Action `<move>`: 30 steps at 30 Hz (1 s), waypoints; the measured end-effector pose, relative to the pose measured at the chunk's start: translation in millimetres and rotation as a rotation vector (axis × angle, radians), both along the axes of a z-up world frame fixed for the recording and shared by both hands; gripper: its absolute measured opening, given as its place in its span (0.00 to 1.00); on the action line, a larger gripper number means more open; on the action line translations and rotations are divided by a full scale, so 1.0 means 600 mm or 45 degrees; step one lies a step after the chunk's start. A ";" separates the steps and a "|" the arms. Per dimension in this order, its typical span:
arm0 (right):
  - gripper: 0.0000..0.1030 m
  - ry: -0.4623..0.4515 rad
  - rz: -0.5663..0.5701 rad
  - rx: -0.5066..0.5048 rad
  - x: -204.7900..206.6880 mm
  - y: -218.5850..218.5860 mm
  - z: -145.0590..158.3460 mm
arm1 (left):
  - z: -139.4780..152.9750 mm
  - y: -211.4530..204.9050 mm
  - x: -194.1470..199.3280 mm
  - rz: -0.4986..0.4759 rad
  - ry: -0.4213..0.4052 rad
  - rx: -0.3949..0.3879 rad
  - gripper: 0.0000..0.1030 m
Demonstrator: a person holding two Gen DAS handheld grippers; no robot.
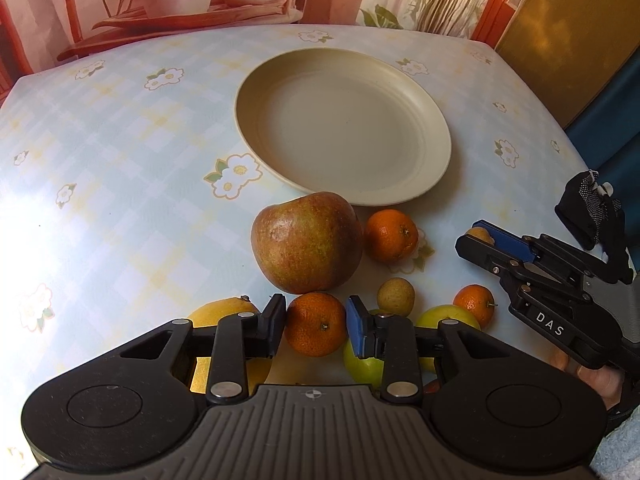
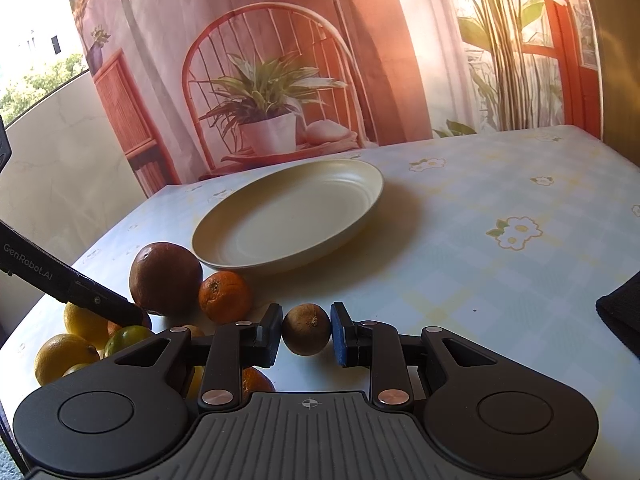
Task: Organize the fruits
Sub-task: 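Grasp a mandarin with the left gripper and lift it while the right holds the brown fruit, then lower the mandarin onto the plate with the left gripper while the right releases the brown fruit there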
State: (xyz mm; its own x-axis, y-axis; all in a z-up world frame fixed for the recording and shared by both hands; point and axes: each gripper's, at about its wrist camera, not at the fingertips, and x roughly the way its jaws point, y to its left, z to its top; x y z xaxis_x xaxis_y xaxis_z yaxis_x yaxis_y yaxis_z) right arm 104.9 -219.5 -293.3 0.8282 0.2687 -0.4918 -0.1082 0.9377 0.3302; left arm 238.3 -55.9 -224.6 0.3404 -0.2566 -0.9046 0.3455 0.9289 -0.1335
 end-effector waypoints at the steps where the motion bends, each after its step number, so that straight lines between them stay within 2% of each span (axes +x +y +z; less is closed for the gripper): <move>1: 0.23 0.000 0.000 0.000 0.000 0.000 0.000 | 0.003 -0.001 -0.003 -0.006 -0.012 0.002 0.34; 9: 0.23 -0.012 -0.005 0.003 -0.004 0.002 -0.001 | 0.046 0.002 -0.020 -0.037 -0.162 -0.004 0.34; 14: 0.23 -0.017 -0.021 -0.001 -0.007 0.002 -0.002 | 0.078 0.013 -0.012 -0.003 -0.245 -0.084 0.34; 19: 0.23 -0.037 -0.007 -0.030 -0.008 0.006 0.008 | 0.093 0.015 0.007 0.034 -0.296 -0.119 0.34; 25: 0.23 -0.104 -0.011 -0.030 0.006 -0.011 0.053 | 0.098 0.013 0.036 0.053 -0.339 -0.129 0.34; 30: 0.23 -0.160 -0.010 -0.077 0.057 -0.026 0.104 | 0.105 0.011 0.067 0.069 -0.401 -0.122 0.34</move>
State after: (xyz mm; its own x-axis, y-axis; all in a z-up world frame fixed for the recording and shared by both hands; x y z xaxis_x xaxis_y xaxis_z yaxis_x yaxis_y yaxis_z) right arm 138.9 -235.0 -231.2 0.8862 0.2351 -0.3992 -0.1378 0.9564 0.2573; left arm 278.6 -49.4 -161.5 0.6147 -0.3092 -0.7256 0.3339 0.9355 -0.1158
